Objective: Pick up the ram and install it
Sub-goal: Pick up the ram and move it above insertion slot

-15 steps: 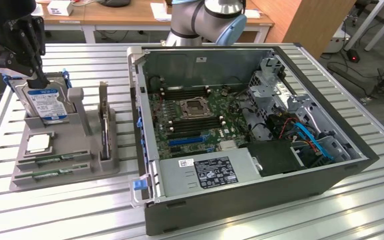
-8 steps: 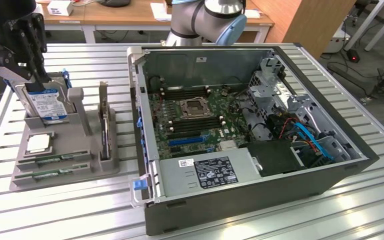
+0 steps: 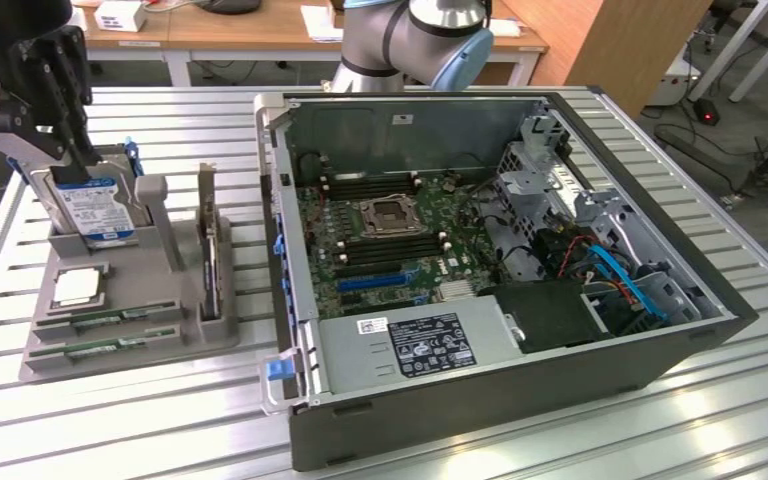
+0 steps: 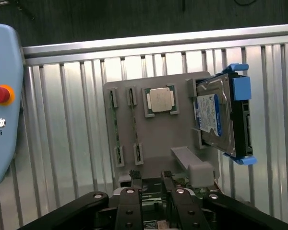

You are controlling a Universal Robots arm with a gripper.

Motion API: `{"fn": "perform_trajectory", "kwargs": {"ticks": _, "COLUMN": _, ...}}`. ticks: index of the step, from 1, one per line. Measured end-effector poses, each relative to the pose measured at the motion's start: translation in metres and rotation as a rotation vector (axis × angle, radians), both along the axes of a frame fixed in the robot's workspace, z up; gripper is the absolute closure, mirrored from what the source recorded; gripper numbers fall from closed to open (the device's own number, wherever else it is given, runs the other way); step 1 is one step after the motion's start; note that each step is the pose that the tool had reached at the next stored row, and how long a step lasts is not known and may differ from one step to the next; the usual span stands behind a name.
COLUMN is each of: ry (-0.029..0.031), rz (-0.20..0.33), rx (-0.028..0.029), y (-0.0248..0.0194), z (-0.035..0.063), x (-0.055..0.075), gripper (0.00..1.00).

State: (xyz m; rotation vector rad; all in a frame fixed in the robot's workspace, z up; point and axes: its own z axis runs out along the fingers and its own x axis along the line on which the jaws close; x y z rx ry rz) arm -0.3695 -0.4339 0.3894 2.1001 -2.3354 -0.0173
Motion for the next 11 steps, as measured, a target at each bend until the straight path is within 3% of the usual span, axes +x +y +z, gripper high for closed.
{"fn": "perform_trajectory", "kwargs": {"ticks": 2, "ry": 0.0001, "rz": 0.024, "rx": -0.0001, "y": 0.0, "z": 0.0001, "x": 0.0, "gripper": 0.71}}
{"fn": "perform_trajectory", "kwargs": {"ticks": 11, "ry": -0.0005, "rz": 0.026, "rx": -0.0002, "y": 0.0, "z": -0.0053, "x": 0.0, "gripper": 0.71}}
